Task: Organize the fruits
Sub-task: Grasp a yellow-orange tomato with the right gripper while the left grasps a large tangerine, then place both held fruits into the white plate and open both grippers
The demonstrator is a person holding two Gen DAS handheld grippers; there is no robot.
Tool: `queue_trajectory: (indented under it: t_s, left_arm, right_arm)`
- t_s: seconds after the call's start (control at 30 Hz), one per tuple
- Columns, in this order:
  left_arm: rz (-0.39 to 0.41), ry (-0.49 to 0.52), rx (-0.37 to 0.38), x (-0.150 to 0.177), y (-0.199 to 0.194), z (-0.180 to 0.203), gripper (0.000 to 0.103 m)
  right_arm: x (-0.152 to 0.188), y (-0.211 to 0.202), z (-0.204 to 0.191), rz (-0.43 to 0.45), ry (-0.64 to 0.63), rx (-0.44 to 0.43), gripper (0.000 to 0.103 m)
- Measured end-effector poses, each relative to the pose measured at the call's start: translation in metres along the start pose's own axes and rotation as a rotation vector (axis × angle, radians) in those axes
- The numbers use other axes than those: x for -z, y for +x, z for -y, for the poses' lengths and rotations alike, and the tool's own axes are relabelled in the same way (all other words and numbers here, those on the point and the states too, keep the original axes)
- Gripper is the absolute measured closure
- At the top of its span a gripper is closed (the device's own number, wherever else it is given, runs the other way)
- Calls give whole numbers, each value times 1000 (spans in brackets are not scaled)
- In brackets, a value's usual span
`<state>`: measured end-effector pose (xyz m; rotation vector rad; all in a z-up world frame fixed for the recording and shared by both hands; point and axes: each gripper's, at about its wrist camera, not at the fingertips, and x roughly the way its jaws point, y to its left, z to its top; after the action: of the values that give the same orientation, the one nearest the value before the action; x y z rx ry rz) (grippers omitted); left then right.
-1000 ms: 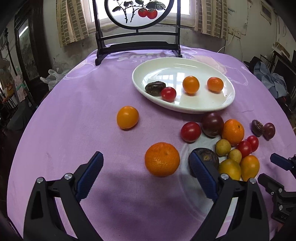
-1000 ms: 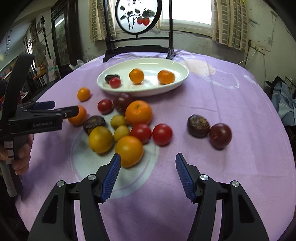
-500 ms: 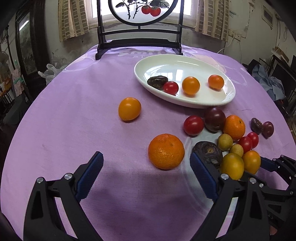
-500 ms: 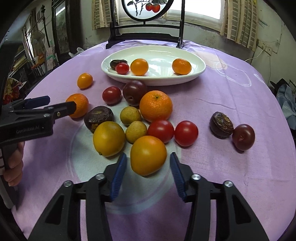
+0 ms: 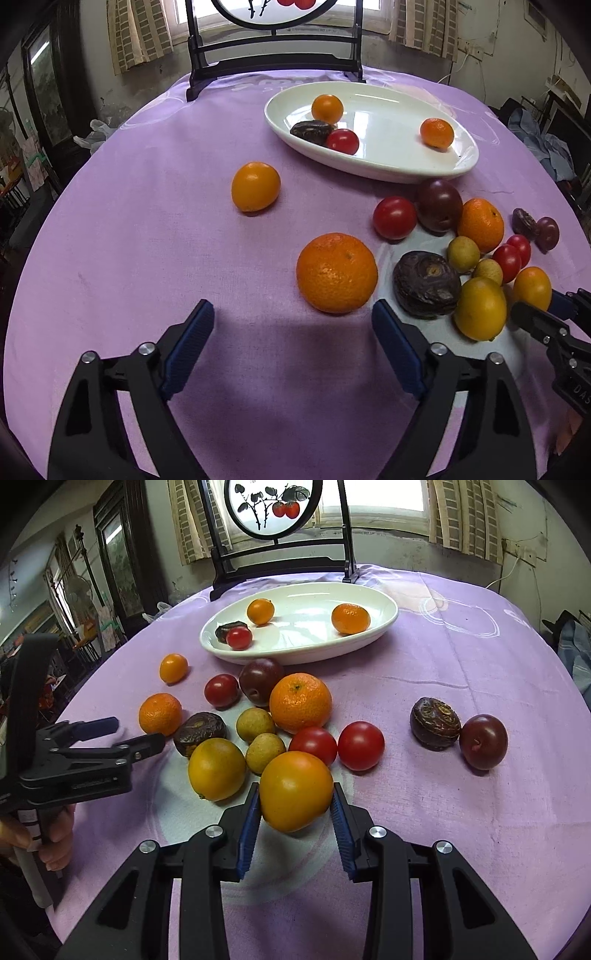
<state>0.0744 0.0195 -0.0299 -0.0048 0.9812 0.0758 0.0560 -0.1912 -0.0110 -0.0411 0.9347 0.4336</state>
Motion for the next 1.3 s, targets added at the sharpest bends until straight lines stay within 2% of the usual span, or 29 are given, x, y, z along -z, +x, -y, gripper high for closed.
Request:
queue_trajectory:
  t_s: [0.13,0.23,0.27,0.3,0.43,0.6,0.73,0.87,0.93,1.03,1.3]
  left_arm:
    - [-21,-8,16,-6,9,6,30]
    - [5,13,14,-11,11,15,44]
    - [17,26,17,-11,10,18,58]
    - [22,42,23,-11,9,20,61]
    - [17,23,32,-12,3,16,61]
    - [107,20,49,-24,-28,8,62]
    - [166,28,56,-51,-44,9,61]
    - [211,41,70,-82,-42,20,61]
    - [198,37,68,-98,-27,27,61]
    - [126,11,71,-116,1,34,61]
    - [43,15,37,-142,48,44,61]
  right_arm:
    - [0,-3,2,9,2,-13,65]
    - [0,-4,2,13,4,-13,65]
    - [1,-4,2,16,3,-13,65]
    - [1,-5,2,19,3,-13,65]
    - [1,-8,2,31,1,0,65]
    - [-7,-31,-3,120,-12,16,66]
    - [-28,-45,-9,179,-69,28,66]
    - [-60,-43,-18,229,-151,59,66]
    - [-75,-33,-22,227,-188,67,66]
    - [-93,-8,-25,198,-243,101,65]
    - [-114,49,-13,95,-208,104,65]
